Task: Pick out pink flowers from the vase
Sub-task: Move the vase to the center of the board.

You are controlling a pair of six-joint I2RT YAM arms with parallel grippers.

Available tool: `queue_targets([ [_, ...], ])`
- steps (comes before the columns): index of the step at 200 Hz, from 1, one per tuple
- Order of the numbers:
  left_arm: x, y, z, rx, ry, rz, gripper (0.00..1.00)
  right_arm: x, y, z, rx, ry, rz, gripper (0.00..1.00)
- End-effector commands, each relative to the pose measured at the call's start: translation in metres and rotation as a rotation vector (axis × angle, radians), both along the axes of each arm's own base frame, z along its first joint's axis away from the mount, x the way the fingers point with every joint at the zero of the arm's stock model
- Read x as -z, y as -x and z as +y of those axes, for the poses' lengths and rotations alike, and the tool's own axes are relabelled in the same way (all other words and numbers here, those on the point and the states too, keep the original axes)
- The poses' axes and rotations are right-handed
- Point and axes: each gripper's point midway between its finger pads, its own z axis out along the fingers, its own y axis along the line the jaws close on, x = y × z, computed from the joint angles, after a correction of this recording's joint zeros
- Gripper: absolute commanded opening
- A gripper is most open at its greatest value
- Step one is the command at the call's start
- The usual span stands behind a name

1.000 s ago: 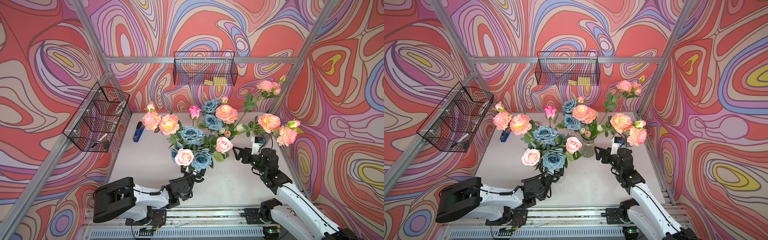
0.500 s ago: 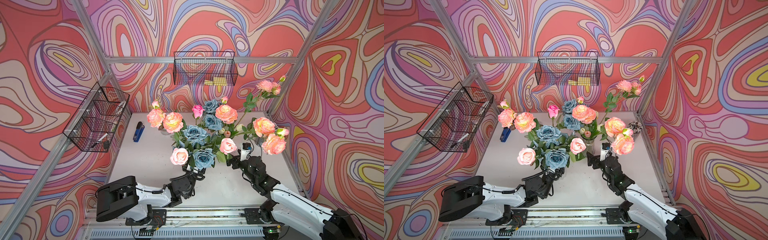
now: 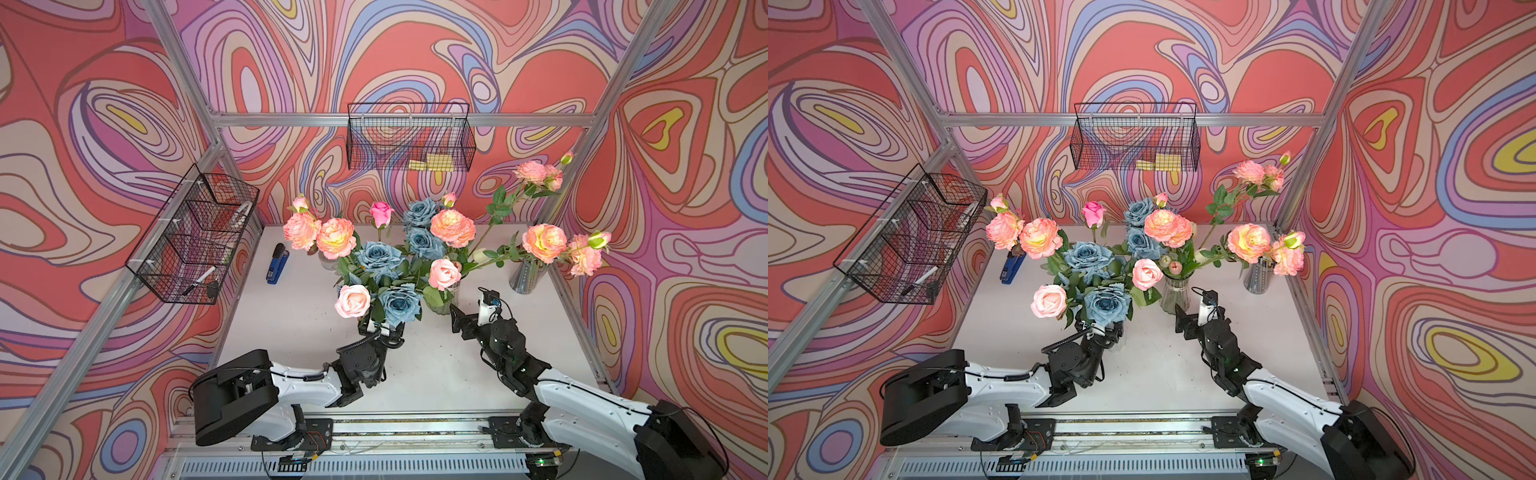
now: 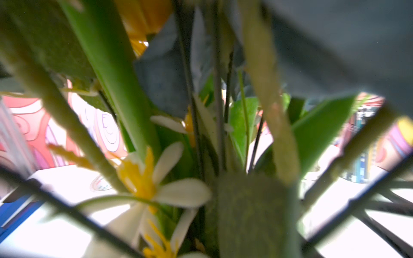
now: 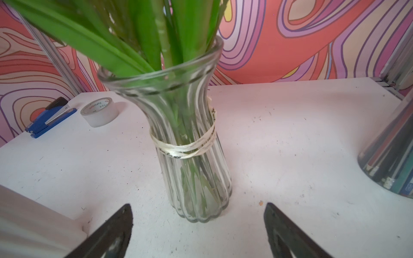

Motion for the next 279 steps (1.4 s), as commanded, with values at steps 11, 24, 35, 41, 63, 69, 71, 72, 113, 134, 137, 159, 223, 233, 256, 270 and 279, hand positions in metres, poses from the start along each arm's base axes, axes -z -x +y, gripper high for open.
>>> queue_targets([
  [11,-0.032,-0.017,0.011,-0.051,0.085,-0.062,0.08,-0.016,-0.010,0.013,0.038,0.064,-0.133,0.94],
  [24,-0.033,-0.024,0.010,-0.039,0.092,-0.067,0.08,-0.020,-0.016,0.015,0.062,0.080,-0.166,0.95],
  [35,-0.033,-0.030,0.012,-0.049,0.100,-0.065,0.08,-0.024,-0.021,0.014,0.089,0.083,-0.193,0.96],
  [41,-0.032,-0.033,0.013,-0.055,0.102,-0.064,0.07,-0.026,-0.024,0.014,0.102,0.088,-0.209,0.96],
  [63,-0.032,-0.044,0.016,-0.074,0.112,-0.063,0.07,-0.034,-0.033,0.020,0.114,0.104,-0.265,0.98],
  [69,-0.031,-0.047,0.016,-0.077,0.114,-0.062,0.07,-0.035,-0.036,0.022,0.119,0.108,-0.278,0.98],
  [71,-0.032,-0.048,0.017,-0.079,0.116,-0.063,0.06,-0.035,-0.037,0.022,0.119,0.112,-0.281,0.98],
  [72,-0.031,-0.048,0.017,-0.081,0.116,-0.062,0.06,-0.036,-0.038,0.023,0.119,0.113,-0.284,0.98],
  [113,-0.035,-0.066,0.018,-0.113,0.136,-0.066,0.04,-0.044,-0.055,0.026,0.195,0.128,-0.351,0.98],
  [134,-0.034,-0.070,0.017,-0.118,0.131,-0.065,0.04,-0.044,-0.061,0.022,0.250,0.138,-0.370,0.98],
  [137,-0.034,-0.070,0.017,-0.118,0.132,-0.065,0.04,-0.045,-0.062,0.022,0.253,0.137,-0.374,0.98],
  [159,-0.033,-0.075,0.016,-0.123,0.130,-0.064,0.04,-0.045,-0.067,0.023,0.275,0.130,-0.395,0.98],
  [223,-0.036,-0.082,0.016,-0.133,0.127,-0.072,0.03,-0.041,-0.084,0.030,0.319,0.131,-0.390,0.95],
  [233,-0.036,-0.083,0.016,-0.135,0.127,-0.072,0.03,-0.041,-0.086,0.027,0.338,0.134,-0.389,0.93],
  [256,-0.036,-0.085,0.017,-0.139,0.128,-0.073,0.03,-0.038,-0.093,0.016,0.378,0.125,-0.380,0.89],
  [270,-0.036,-0.087,0.017,-0.141,0.127,-0.073,0.03,-0.034,-0.097,0.010,0.395,0.122,-0.372,0.87],
  [279,-0.036,-0.088,0.016,-0.143,0.125,-0.073,0.03,-0.032,-0.099,0.006,0.406,0.116,-0.368,0.86],
])
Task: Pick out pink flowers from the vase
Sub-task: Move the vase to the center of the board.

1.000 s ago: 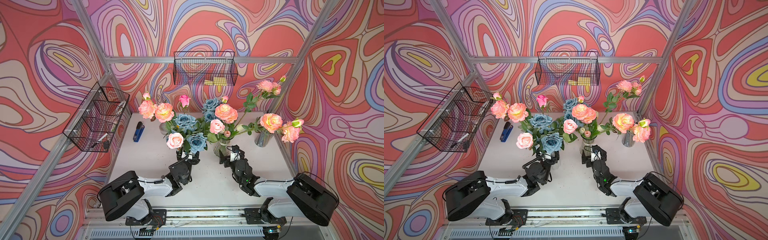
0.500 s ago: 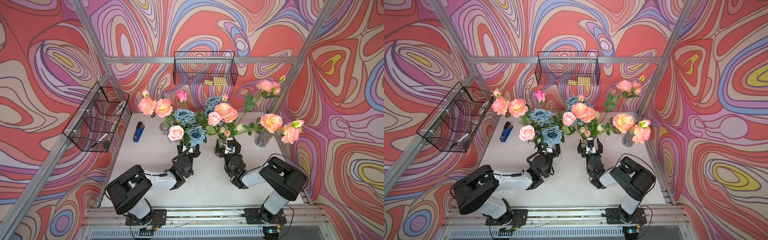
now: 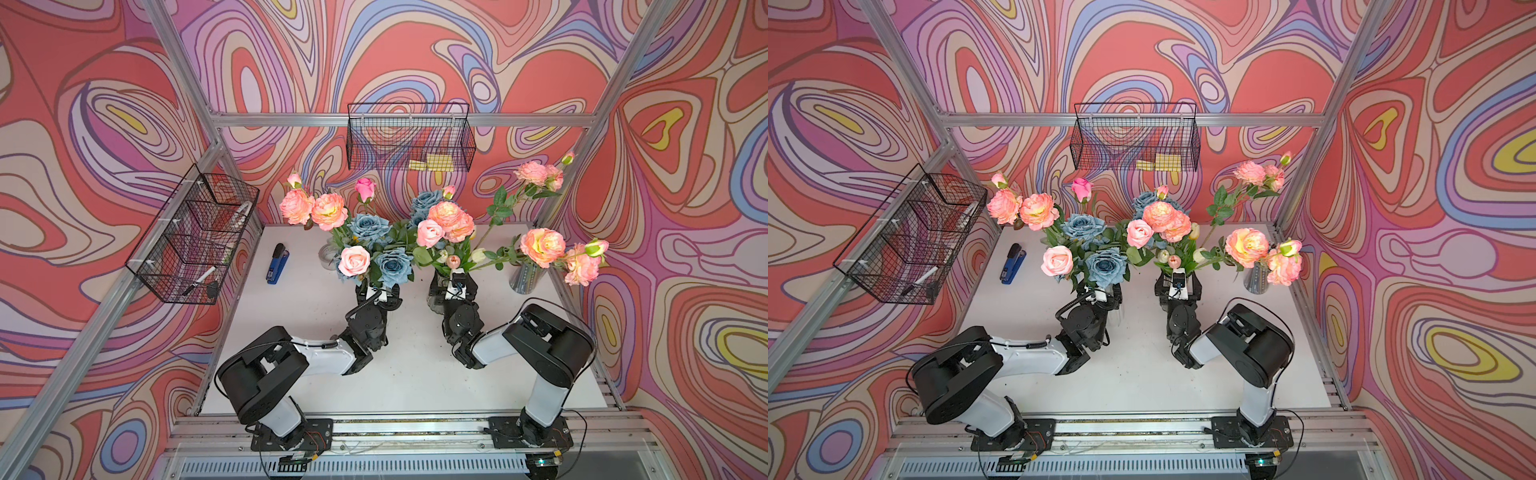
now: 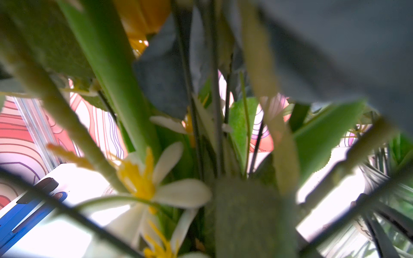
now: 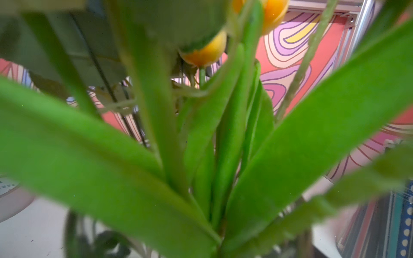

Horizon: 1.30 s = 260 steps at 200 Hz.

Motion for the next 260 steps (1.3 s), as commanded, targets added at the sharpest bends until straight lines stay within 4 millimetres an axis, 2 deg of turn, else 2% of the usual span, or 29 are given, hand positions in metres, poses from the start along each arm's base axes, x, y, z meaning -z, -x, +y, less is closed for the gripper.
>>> queue_targets([
  [1,-0.035,-0.005,0.001,-0.008,0.094,-0.091,0.03,0.003,-0.008,-0.016,0.059,-0.035,-0.005,0.86],
  [28,-0.034,-0.008,0.000,-0.011,0.083,-0.091,0.03,0.002,-0.013,-0.020,0.053,-0.048,-0.011,0.79],
  [78,-0.029,-0.018,0.001,-0.035,0.082,-0.082,0.02,0.001,-0.024,-0.022,0.052,-0.037,-0.020,0.59],
  [122,-0.027,-0.038,0.006,-0.068,0.084,-0.084,0.02,-0.003,-0.039,-0.037,0.083,-0.060,-0.039,0.56],
  [180,-0.022,-0.076,0.008,-0.106,0.077,-0.092,0.02,-0.011,-0.064,-0.042,0.095,-0.052,-0.071,0.56],
  [228,-0.012,-0.112,0.025,-0.189,0.059,-0.090,0.02,-0.009,-0.086,-0.025,0.041,-0.066,-0.092,0.56],
  [260,-0.011,-0.128,0.034,-0.238,0.029,-0.095,0.01,-0.005,-0.104,-0.012,0.015,-0.077,-0.089,0.56],
])
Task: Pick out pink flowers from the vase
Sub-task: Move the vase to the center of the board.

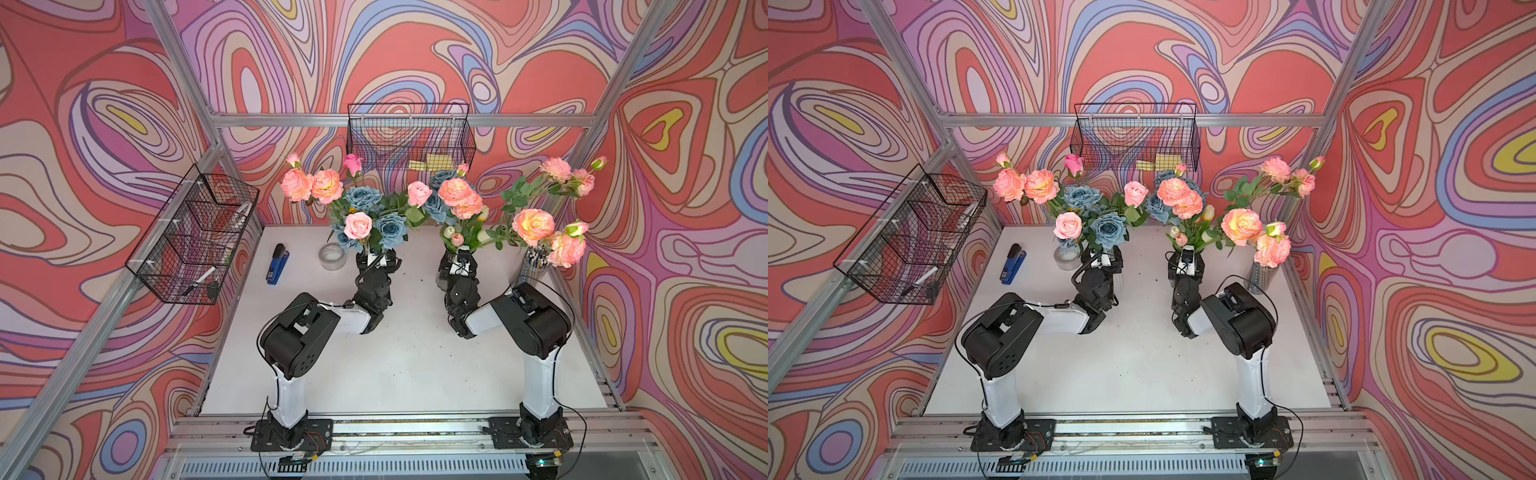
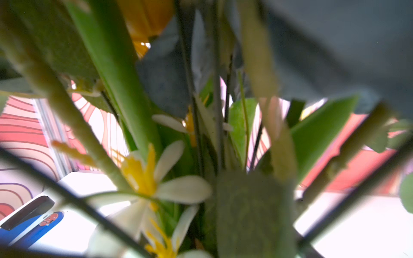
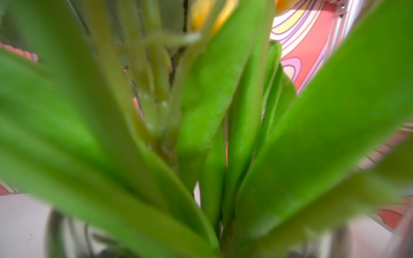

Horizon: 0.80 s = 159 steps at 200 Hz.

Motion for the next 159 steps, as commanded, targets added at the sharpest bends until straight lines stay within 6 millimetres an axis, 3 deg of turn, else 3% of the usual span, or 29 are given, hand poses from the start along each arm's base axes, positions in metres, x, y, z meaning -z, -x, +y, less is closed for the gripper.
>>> queue_targets([
  [1,-0.008,-0.012,0.013,-0.051,0.002,-0.047,0.01,-0.010,-0.012,0.015,-0.058,-0.041,-0.047,0.56],
  [65,-0.008,-0.041,0.046,-0.148,0.000,-0.058,0.03,-0.019,-0.048,0.044,-0.116,-0.084,-0.054,0.56],
  [107,-0.007,-0.053,0.047,-0.147,-0.015,-0.065,0.12,-0.019,-0.064,0.054,-0.127,-0.063,-0.040,0.61],
  [134,-0.007,-0.053,0.047,-0.147,-0.009,-0.067,0.32,-0.020,-0.064,0.056,-0.135,-0.059,-0.029,0.67],
  [159,-0.004,-0.048,0.049,-0.130,0.024,-0.062,0.58,-0.019,-0.059,0.054,-0.138,-0.056,-0.013,0.83],
])
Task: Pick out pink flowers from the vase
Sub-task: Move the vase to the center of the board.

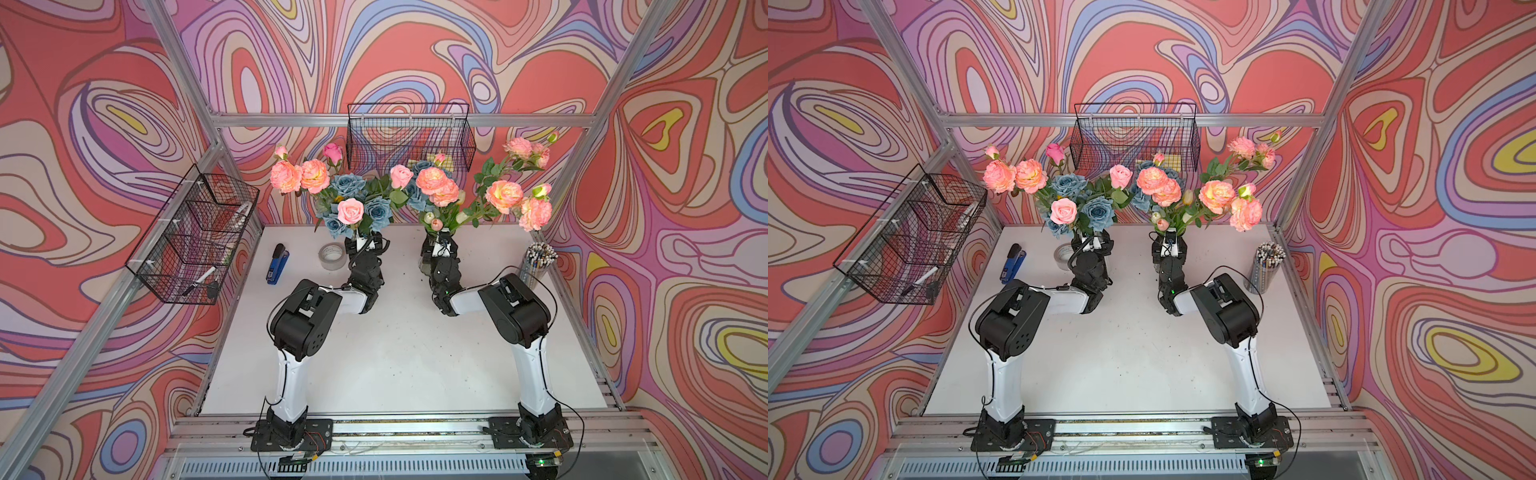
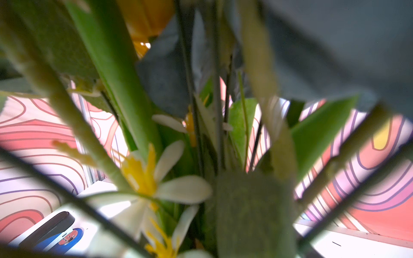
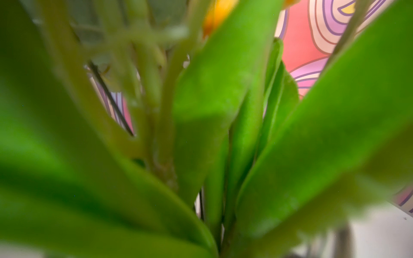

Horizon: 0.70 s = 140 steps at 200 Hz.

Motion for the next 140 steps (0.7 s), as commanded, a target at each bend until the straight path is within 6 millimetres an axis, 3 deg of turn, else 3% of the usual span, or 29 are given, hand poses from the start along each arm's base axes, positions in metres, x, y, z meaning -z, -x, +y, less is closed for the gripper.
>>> queue_targets([
  [1,-0.002,0.004,0.005,0.009,0.033,-0.031,0.59,-0.015,0.003,0.004,-0.032,-0.033,-0.027,0.84],
  [27,-0.002,0.009,0.008,0.014,0.053,-0.031,0.83,-0.018,0.012,0.001,-0.044,-0.029,-0.014,0.93],
  [64,-0.011,0.018,0.014,0.008,0.078,-0.044,0.99,-0.016,0.026,0.010,-0.138,-0.013,0.046,0.98],
  [140,-0.016,0.049,0.016,0.044,0.091,-0.035,1.00,-0.008,0.064,0.019,-0.244,0.001,0.154,0.98],
])
